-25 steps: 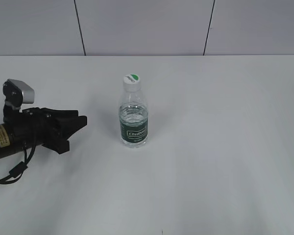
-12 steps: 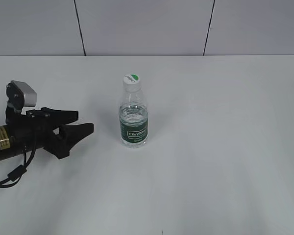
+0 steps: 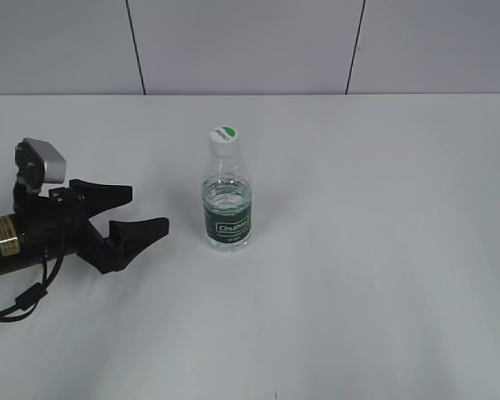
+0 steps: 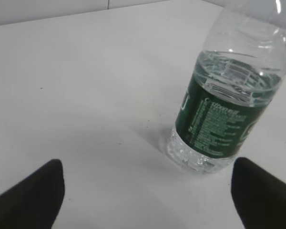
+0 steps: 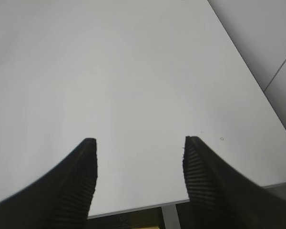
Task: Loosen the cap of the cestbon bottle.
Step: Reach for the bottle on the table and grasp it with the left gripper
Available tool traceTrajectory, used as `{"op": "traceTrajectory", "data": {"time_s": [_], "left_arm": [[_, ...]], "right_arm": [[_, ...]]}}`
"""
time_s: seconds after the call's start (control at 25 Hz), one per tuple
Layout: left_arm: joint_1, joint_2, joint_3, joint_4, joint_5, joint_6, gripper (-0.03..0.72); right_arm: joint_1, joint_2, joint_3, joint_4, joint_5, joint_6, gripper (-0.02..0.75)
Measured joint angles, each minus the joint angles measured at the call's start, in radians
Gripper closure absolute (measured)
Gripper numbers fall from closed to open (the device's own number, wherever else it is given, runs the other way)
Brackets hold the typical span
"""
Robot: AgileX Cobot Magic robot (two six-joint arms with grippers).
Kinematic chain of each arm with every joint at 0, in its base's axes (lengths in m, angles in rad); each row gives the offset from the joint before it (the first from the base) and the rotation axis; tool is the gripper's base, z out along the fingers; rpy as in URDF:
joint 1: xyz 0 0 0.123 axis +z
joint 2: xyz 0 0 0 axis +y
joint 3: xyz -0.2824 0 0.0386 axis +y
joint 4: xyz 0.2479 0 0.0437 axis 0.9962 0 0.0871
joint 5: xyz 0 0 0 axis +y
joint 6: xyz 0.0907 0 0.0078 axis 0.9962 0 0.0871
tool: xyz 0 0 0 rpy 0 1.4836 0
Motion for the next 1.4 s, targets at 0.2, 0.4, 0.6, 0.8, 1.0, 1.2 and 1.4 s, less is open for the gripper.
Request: {"op": "traceTrajectory", "data": {"time_s": [0.2,0.4,0.6,0.8,1.0,1.2,1.4], "left_arm": [[-0.006,0.001,-0.024,0.052,0.007,-0.007,0.057],[-0.008,0.001,-0.135,0.229,0.025,-0.103,0.076],[-0.008,0.028,-0.269,0.410,0.008,-0.247,0.093],[-0.010,0.111,-0.382,0.497,-0.002,-0.304,0.095],[-0.048,0.170,-0.471,0.528,-0.001,-0.323,0.095],[-0.109,0.218,-0.537,0.539,-0.001,-0.353,0.095],[-0.163,0.239,-0.576,0.535,-0.001,-0.355,0.095]], "right_arm": [[0.000,0.000,0.000,0.000,0.000,0.000,0.297],[0.000,0.000,0.000,0.000,-0.001,0.000,0.297],[0.000,0.000,0.000,0.000,-0.001,0.000,0.297],[0.000,0.000,0.000,0.000,-0.001,0.000,0.297],[0.000,0.000,0.000,0.000,-0.001,0.000,0.297],[0.000,0.000,0.000,0.000,-0.001,0.000,0.297],[0.000,0.000,0.000,0.000,-0.001,0.001,0.297]]}}
